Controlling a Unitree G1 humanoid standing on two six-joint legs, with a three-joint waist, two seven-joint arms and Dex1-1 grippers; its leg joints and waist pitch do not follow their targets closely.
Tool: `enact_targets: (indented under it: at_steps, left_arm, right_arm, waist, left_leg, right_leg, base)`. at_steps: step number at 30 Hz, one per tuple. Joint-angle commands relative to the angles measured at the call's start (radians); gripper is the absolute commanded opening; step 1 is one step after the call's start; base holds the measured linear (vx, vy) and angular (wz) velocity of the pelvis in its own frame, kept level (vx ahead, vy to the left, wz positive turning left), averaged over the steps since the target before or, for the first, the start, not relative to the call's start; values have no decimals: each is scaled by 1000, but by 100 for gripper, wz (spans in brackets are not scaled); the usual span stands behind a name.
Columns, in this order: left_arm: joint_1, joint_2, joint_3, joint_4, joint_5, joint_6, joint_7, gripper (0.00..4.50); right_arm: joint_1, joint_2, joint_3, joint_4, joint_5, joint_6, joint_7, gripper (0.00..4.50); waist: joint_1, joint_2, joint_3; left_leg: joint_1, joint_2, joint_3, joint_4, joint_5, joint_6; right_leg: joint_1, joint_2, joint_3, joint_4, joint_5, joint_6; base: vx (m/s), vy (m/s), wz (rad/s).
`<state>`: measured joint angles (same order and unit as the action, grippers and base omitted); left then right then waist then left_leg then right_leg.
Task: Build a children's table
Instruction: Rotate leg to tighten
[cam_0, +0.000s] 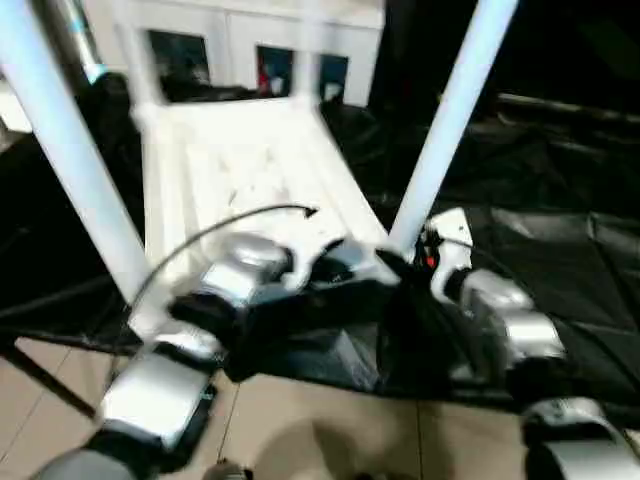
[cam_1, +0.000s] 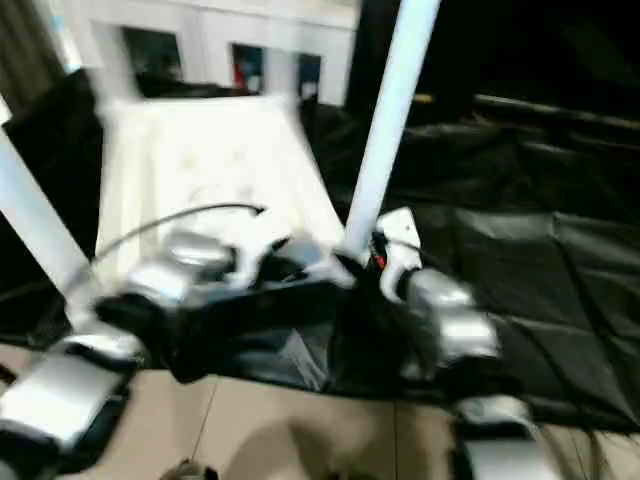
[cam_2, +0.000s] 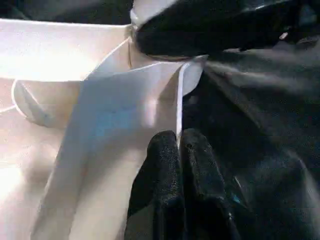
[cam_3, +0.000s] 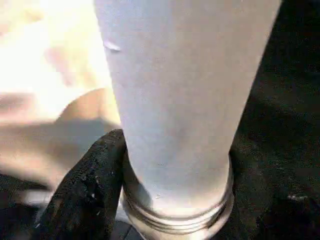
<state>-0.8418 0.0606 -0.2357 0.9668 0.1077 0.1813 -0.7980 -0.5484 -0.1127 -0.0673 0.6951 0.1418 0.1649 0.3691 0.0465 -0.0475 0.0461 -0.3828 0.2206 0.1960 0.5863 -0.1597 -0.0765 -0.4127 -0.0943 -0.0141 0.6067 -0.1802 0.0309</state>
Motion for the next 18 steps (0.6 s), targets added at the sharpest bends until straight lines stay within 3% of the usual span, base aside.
enact_targets:
  at_steps: [1,4,5,11,15,18]
  left_arm:
    - [1,-68,-13,39,0,13,57,0]
    - [-4,-95,-10,42,6,-1,97,0]
    - [-5,-96,-9,42,6,-1,98,0]
    - [10,-67,-19,28,10,-27,41,0]
    - [21,-5,-36,20,13,-53,-78,0]
    - [20,43,-43,20,15,-72,-160,0]
  right_arm:
    - [-7,66,12,74,-12,31,-100,270]
    - [-34,94,48,98,-63,-26,-133,270]
    - [-35,95,50,99,-66,-29,-132,326]
    - [-40,47,61,80,-75,-94,-53,375]
    - [-14,-53,101,12,-55,-115,198,385]
    - [18,-135,139,-56,-40,-111,380,385]
  waist:
    - [-7,5,-52]
    - [-16,5,-54]
    - [-15,6,-55]
    - [-13,3,-57]
    - [-9,-1,-57]
    - [-2,-3,-60]
  left_leg:
    - [26,-4,-13,-79,-438,-39]
    - [25,-5,-16,-82,-455,-36]
    - [24,-4,-15,-85,-448,-30]
    - [18,-3,-13,-87,-417,-3]
    - [15,-3,-8,-83,-387,30]
    - [12,-1,-5,-80,-329,51]
  right_leg:
    - [13,-26,4,-110,-512,-122]
    - [15,-22,1,-112,-490,-118]
    - [17,-23,2,-112,-463,-122]
    - [25,-22,6,-105,-365,-154]
    - [29,-27,9,-105,-349,-166]
    - [38,-27,10,-99,-283,-184]
  base:
    - [0,0,0]
    - [0,0,0]
    - [0,0,0]
    - [0,0,0]
    - [0,0,0]
    - [0,0,0]
